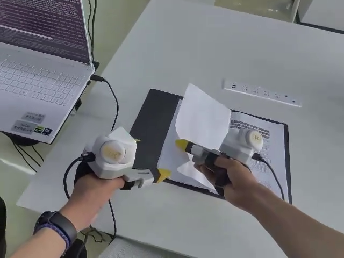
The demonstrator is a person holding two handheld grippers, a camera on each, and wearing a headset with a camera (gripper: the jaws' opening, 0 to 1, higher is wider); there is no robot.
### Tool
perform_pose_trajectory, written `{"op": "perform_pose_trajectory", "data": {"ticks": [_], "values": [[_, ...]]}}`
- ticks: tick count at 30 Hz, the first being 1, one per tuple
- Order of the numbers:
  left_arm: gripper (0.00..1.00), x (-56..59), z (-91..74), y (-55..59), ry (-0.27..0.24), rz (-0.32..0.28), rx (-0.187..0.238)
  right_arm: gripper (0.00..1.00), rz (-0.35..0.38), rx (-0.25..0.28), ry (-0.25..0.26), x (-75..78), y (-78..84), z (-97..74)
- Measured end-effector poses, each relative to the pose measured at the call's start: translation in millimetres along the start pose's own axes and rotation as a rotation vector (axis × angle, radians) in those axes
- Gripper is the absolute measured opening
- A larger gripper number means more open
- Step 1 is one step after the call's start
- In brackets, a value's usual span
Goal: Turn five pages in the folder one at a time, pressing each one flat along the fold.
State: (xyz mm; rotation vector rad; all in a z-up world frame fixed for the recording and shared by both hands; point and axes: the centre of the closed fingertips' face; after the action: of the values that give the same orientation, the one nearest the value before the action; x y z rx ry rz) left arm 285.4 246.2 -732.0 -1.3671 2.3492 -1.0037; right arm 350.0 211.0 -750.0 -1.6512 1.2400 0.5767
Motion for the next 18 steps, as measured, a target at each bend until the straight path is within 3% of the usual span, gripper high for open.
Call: {"op": "perform_pose_trajectory", "data": {"ticks": [2,10,18], "values": [[0.70,1.0,1.0,1.8,0.003,-0.006,-0.001,0.00,0.016,-0.010,0.009,-0.5,3.7,3.9],[0.71,2.1,5.2,10.3,0.010,-0.027,-0.006,0.00,0.063,-0.043,0.052,22.6,11.9,26.5],[0.71,-5.2,2.8,18.5,0.000,-0.048,-0.014,0.01,0.101,-0.060,0.113,40.7,20.6,42.1]]}}
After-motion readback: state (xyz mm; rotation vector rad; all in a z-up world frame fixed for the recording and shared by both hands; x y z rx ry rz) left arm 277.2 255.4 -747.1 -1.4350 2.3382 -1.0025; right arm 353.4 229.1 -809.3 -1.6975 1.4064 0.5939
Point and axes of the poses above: the centre of the closed fingertips' face, and the gripper's own axes: z roughly forward along the fingers, x roughly to its right, y roughly out of its underside, and after that the axes turned 14 degrees about -x, right-handed
